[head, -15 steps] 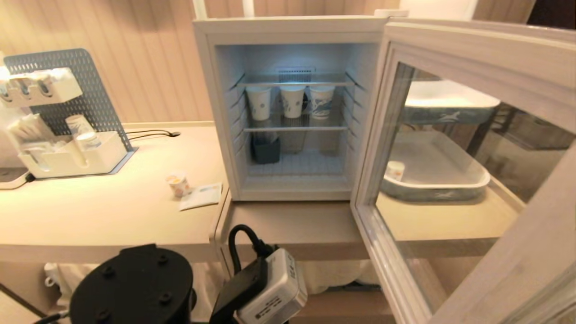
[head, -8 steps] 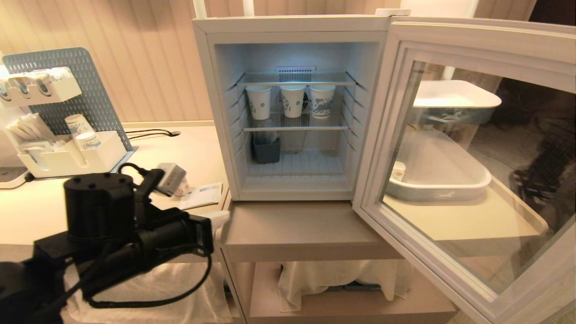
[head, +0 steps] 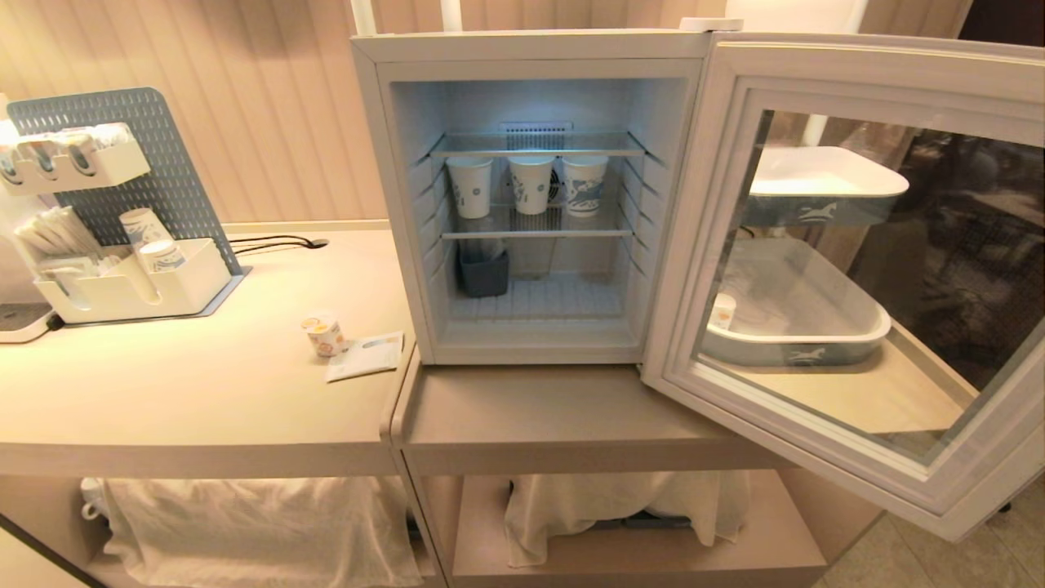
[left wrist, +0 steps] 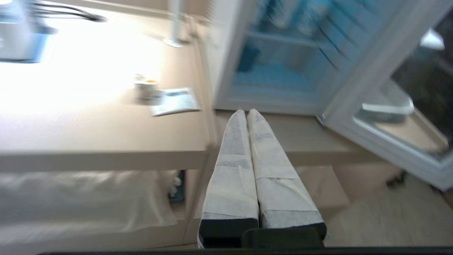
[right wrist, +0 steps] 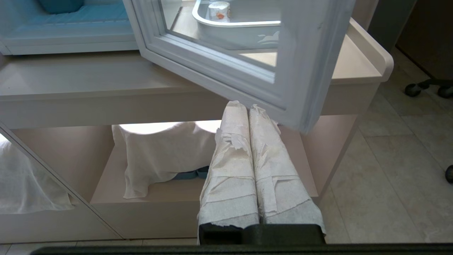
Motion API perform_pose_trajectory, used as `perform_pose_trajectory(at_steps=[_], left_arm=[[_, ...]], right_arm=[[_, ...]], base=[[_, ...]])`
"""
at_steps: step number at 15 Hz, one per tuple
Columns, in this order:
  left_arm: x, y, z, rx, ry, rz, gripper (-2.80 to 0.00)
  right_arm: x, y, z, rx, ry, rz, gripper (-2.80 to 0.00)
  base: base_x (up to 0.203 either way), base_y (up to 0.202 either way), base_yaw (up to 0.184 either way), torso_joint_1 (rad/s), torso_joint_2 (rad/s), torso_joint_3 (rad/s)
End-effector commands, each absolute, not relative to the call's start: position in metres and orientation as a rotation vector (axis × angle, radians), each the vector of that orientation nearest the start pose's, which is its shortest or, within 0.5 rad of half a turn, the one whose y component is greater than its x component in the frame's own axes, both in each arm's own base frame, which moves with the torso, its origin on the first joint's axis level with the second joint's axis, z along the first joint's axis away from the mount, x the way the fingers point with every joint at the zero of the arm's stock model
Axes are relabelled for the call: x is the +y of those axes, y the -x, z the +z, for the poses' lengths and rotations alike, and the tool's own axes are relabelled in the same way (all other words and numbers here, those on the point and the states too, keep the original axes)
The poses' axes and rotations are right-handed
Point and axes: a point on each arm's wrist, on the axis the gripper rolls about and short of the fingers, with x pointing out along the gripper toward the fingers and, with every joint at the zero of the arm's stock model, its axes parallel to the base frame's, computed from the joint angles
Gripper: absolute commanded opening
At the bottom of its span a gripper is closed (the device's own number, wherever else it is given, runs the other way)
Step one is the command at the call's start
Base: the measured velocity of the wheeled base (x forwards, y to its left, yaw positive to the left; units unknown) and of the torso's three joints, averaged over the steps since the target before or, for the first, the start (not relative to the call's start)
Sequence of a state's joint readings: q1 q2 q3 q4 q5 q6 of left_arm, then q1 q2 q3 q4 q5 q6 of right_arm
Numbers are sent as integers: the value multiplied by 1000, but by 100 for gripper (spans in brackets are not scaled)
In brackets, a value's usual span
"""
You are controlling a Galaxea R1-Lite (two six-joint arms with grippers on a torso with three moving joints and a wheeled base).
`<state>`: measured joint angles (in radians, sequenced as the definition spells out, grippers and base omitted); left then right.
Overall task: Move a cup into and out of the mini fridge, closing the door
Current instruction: Open the freezer door, then put the yoghurt in the freezer
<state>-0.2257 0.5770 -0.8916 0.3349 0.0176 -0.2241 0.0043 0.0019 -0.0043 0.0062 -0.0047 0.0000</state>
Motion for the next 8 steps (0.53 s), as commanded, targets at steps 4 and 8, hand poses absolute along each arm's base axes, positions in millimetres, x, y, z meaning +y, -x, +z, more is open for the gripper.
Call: perform_pose_trajectory(at_steps=[4,8], left_arm=[[14,149,263,32,308,118,-280],[-5,169,230,20,271,35,-280]], right_arm=[[0,23,76,3,0,0,-280],[0,23,76,3,0,0,-280]], base=[[0,0,0,0,0,0],[0,0,0,0,0,0]])
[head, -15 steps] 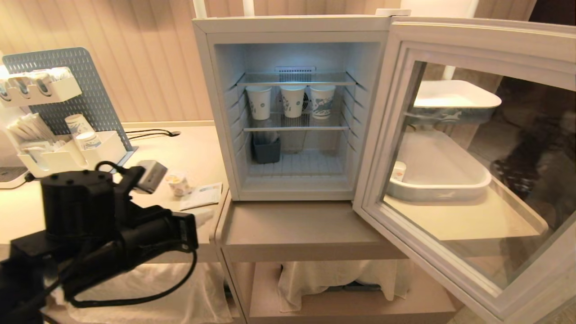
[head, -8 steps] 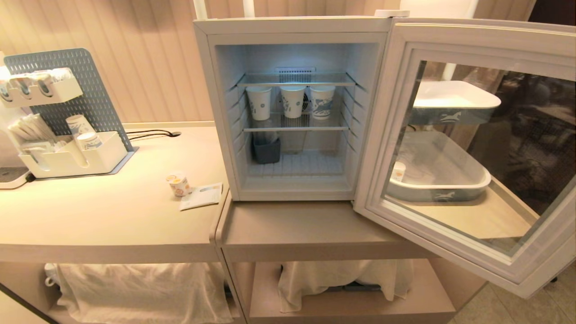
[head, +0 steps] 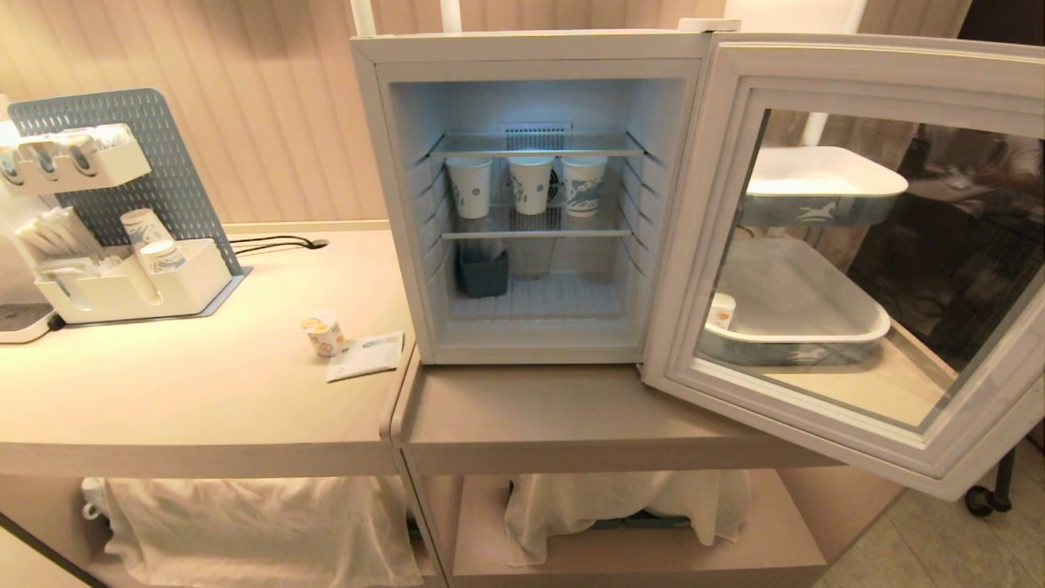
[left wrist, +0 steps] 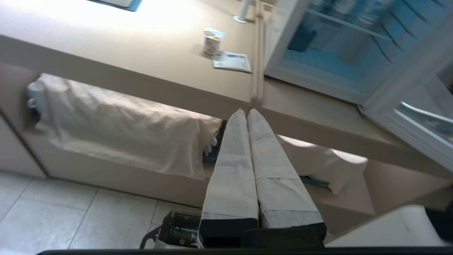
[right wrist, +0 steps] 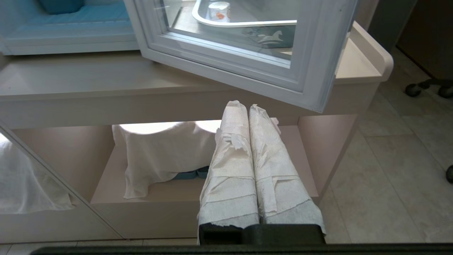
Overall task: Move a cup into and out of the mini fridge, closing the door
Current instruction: Put the yoghurt in the freezer
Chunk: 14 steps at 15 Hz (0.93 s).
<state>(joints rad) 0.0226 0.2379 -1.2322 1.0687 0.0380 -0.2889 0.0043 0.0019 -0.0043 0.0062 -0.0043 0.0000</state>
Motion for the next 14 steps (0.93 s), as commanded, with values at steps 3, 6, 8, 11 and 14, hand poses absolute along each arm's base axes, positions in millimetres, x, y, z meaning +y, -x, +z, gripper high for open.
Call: perform_pose_trajectory(at_steps=[3,6,8,11,14], left_arm=[[-2,125,187,16,201,21,-280],[0,54,132,-8,91,49,-280],[0,28,80,102,34,36,-280],[0,22,74,6,-1,5,-280],[0,23,76,-3,-17,0,-280]], right_arm=[[0,23,76,5,0,0,-280],[0,23,76,5,0,0,-280],[0,23,76,5,0,0,-280],[0,23,76,5,0,0,-280],[0,23,76,5,0,0,-280]], base=[[0,0,0,0,0,0],[0,0,0,0,0,0],[0,0,0,0,0,0],[0,0,0,0,0,0],[0,0,0,0,0,0]])
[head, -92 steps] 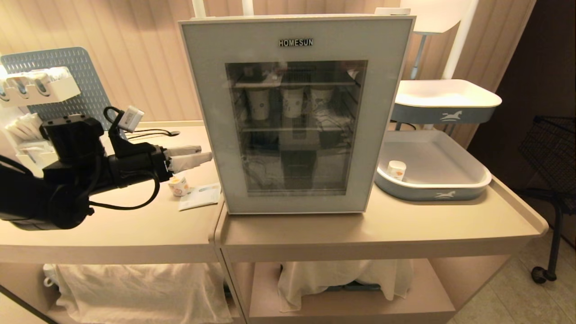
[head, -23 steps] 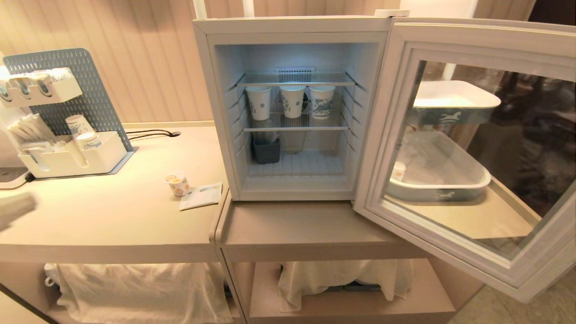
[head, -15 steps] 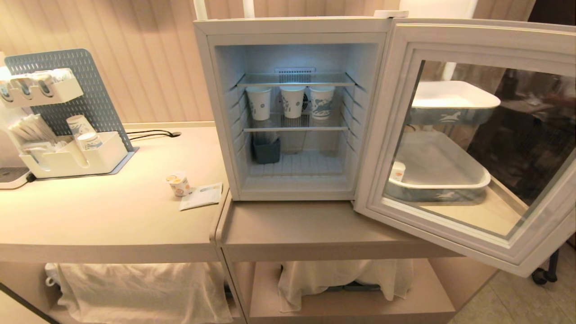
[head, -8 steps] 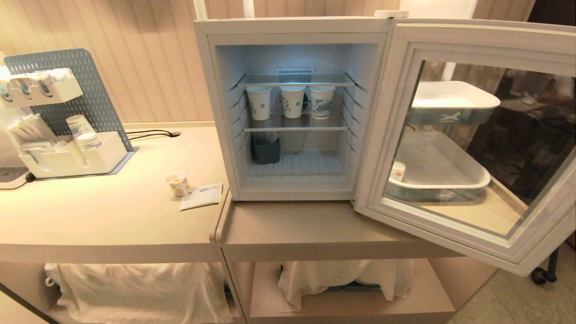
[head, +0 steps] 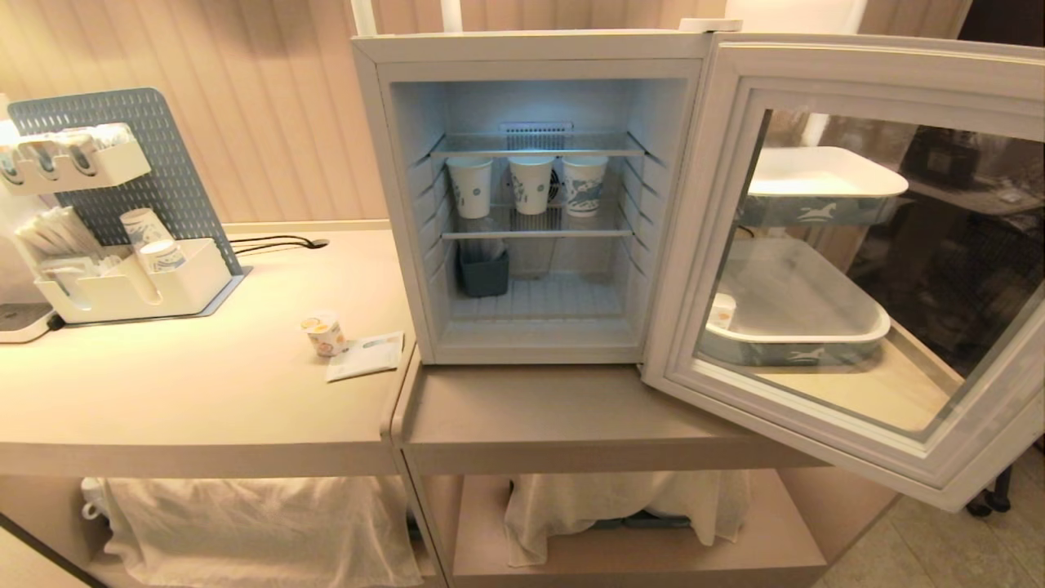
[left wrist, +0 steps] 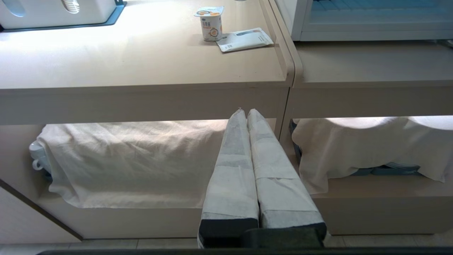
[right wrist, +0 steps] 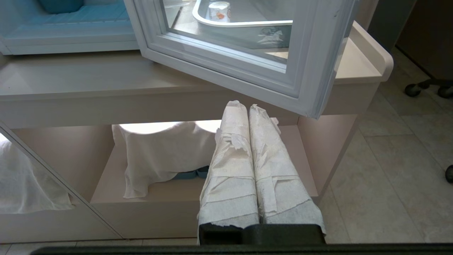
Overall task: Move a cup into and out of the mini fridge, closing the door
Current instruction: Put the yoghurt in the freezer
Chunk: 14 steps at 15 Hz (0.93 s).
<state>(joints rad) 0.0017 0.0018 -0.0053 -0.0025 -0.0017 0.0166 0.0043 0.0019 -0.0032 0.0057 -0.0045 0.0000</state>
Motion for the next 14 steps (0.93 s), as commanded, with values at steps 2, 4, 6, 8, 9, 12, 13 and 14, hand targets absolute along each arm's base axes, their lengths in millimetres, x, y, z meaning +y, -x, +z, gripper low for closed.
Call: perform_pose_trajectory(at_steps=[2,4,6,8,9,12,13,14], left_arm=[[0,23,76,-2,-24,-2,-280],[0,23,75,0,-48,-5,-280],[0,23,76,-1,-49,-8,-280],[0,23,76,1,-49,-9,-280],[0,23,76,0,-49,-9,-280],[0,23,76,-2,-49,-9,-280],[0,23,76,-2,-49,-9,-280],[0,23,76,-2,-49,-9,-280]], right_arm=[[0,23,76,3,0,0,-280],[0,23,75,6,13,4,-280],[0,23,76,3,6,3,-280],[0,23,76,3,3,2,-280],[0,23,76,3,3,2,-280],[0,23,76,3,2,2,-280],[0,23,76,3,2,2,-280],[0,23,76,3,2,2,-280]], base=[[0,0,0,0,0,0],[0,0,0,0,0,0],[0,0,0,0,0,0],[1,27,3,-1,-1,1],[2,74,-9,6,1,1],[0,168,-3,5,3,2],[0,192,4,2,5,-2],[0,199,-2,4,2,2]])
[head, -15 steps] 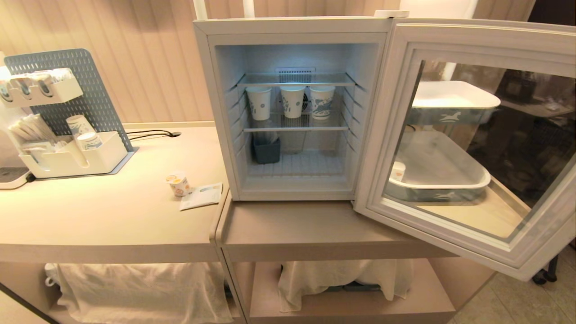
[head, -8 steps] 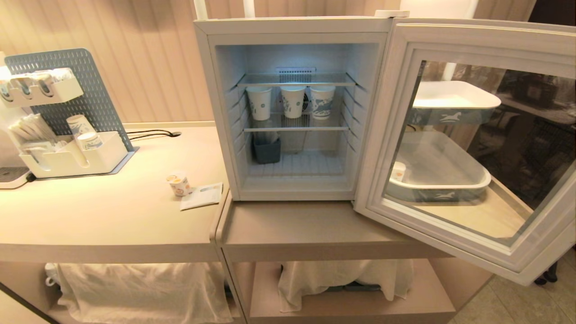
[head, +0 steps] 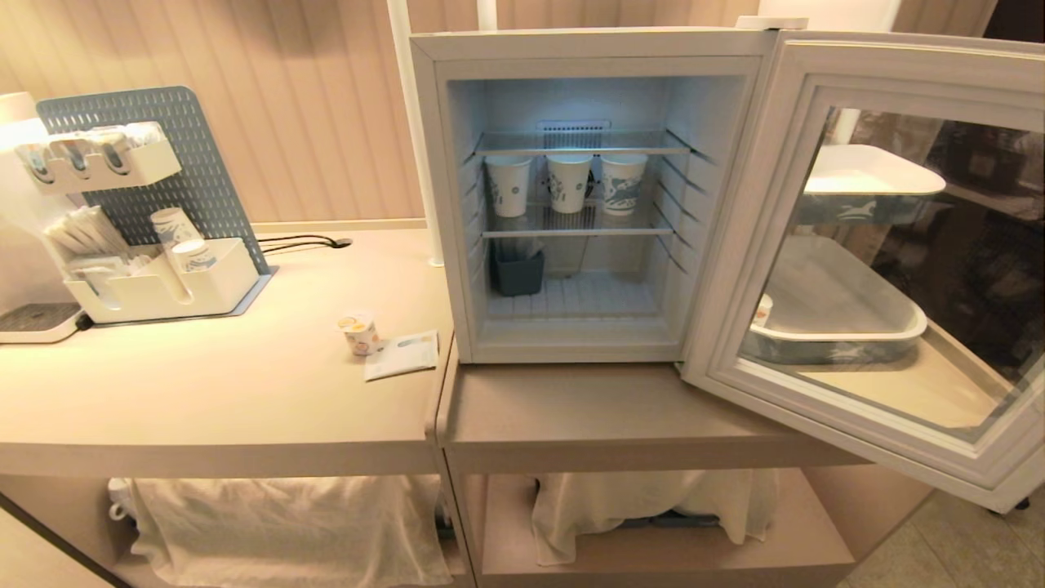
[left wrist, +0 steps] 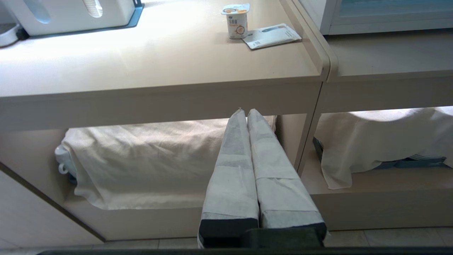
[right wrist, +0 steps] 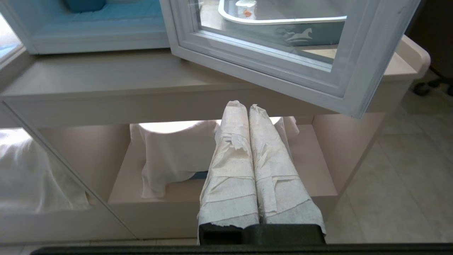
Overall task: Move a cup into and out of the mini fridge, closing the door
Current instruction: Put the yoghurt in the freezer
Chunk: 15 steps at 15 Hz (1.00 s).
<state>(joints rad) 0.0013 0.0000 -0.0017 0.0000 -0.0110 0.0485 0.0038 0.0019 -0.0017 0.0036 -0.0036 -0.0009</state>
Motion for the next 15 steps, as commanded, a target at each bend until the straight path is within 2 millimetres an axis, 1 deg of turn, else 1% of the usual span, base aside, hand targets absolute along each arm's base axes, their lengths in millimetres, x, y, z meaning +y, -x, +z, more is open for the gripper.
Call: perform_pose_trajectory(at_steps=[1,15], left_arm=[[0,23,76,-3,-49,-9,-280],[0,23,76,-3,-49,-9,-280]], right_arm=[[0,23,76,3,2,2,-280],[0,23,76,5,2,2,-280]], base=[[0,194,2,1,0,4],[0,193,-1,2,4,2]])
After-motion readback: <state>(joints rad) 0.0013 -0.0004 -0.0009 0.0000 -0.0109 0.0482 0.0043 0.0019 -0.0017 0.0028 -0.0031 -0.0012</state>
